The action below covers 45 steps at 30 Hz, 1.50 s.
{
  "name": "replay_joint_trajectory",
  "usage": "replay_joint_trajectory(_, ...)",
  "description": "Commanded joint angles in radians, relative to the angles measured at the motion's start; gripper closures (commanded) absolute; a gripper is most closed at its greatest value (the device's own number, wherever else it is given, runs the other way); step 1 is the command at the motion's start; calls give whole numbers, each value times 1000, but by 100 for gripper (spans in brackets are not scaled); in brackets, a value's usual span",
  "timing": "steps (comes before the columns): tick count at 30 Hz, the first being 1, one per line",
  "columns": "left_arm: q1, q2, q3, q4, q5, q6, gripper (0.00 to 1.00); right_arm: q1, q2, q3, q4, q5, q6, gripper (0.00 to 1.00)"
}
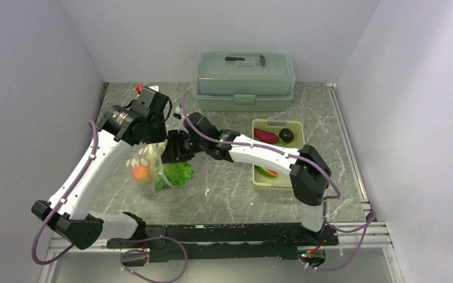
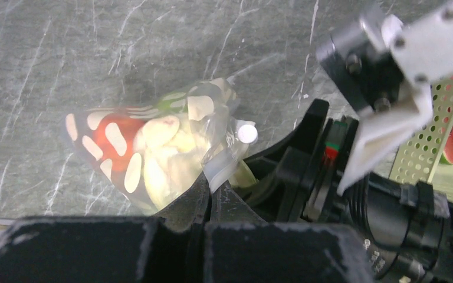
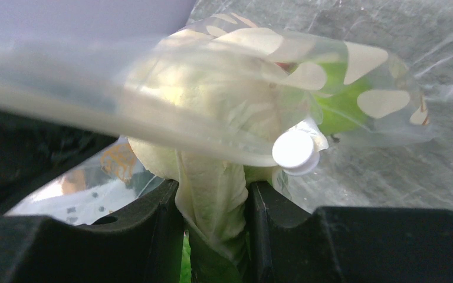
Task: Place the food in the zip-top bag and seal the zipper
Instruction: Place the fake vegetable in the zipper food storage bag.
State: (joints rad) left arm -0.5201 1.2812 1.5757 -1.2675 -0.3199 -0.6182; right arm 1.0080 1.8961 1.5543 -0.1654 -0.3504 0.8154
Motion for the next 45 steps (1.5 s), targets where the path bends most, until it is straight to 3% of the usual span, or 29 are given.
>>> replay_joint_trajectory(1,0,-69,-30,71,57,-33,100,-43,43,96,-10,-23,138,100)
replay_joint_trajectory(15,-1,-164,-141,96,84,-87,100,-140,98,214,-179,253,344,100)
replay_joint_trajectory(18,-3,-178,-157,110,109,-112,100,-157,108,244,-268,342,403,100)
replay_joint_trajectory(22,-3,-214,-196,153,150,-152,100,-193,81,200,-265,422,463,100)
replay_joint_trajectory(28,-3,-222,-233,214,245,-199,100,-224,145,337,-408,573,507,100)
replay_joint_trajectory(37,-3,-218,-238,274,367,-224,100,-263,248,487,-496,755,467,100)
replay_joint_trajectory(45,-1,-168,-48,172,404,-188,100,-266,212,364,-380,924,305,100)
